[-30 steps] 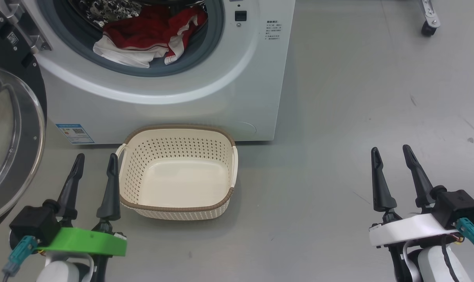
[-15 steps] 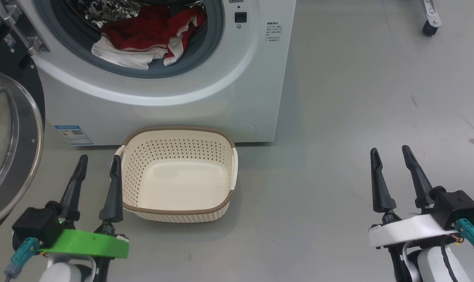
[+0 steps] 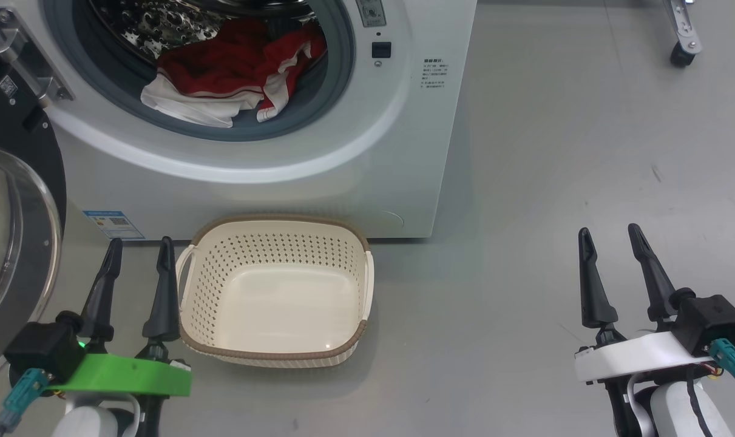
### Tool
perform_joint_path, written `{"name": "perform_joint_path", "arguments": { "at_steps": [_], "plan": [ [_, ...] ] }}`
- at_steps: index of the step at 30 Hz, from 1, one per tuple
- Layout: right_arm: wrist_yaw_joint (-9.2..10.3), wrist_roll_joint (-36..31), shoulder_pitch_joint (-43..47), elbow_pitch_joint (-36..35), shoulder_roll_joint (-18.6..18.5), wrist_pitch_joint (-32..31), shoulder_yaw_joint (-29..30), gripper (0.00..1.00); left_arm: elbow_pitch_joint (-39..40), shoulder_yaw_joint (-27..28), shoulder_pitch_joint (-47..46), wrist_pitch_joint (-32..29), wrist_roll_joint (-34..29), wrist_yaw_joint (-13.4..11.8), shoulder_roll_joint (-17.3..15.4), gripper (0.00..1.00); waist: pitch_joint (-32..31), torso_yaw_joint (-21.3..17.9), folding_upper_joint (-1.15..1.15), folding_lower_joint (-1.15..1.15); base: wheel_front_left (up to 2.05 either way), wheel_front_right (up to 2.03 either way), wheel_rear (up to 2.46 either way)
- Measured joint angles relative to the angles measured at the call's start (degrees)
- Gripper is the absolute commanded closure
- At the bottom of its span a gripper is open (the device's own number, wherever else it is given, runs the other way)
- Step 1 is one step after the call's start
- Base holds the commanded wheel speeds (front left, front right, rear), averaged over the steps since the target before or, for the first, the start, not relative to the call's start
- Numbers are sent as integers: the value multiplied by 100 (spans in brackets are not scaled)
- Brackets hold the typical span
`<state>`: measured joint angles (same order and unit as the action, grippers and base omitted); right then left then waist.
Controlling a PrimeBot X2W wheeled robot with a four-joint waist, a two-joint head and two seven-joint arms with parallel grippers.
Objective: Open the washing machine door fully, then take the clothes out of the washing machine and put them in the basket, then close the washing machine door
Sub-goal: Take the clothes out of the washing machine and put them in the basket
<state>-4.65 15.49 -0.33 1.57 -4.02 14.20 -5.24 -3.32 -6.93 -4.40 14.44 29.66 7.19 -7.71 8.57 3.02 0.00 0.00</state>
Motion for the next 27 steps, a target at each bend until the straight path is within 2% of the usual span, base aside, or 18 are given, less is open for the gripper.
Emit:
{"name": "perform_joint_path", "arguments": {
  "at_steps": [14,27],
  "plan": [
    [-26,-9,-2,-19,2,0,8,0,14,-44,-1,0,-10,0,22,0,57,58,0,0,67,-67,0],
    [-33,-60,-2,-24,20,0,-14,0,-147,-83,0,0,-83,0,12,0,130,-4,0,0,16,-16,0]
  ]
}}
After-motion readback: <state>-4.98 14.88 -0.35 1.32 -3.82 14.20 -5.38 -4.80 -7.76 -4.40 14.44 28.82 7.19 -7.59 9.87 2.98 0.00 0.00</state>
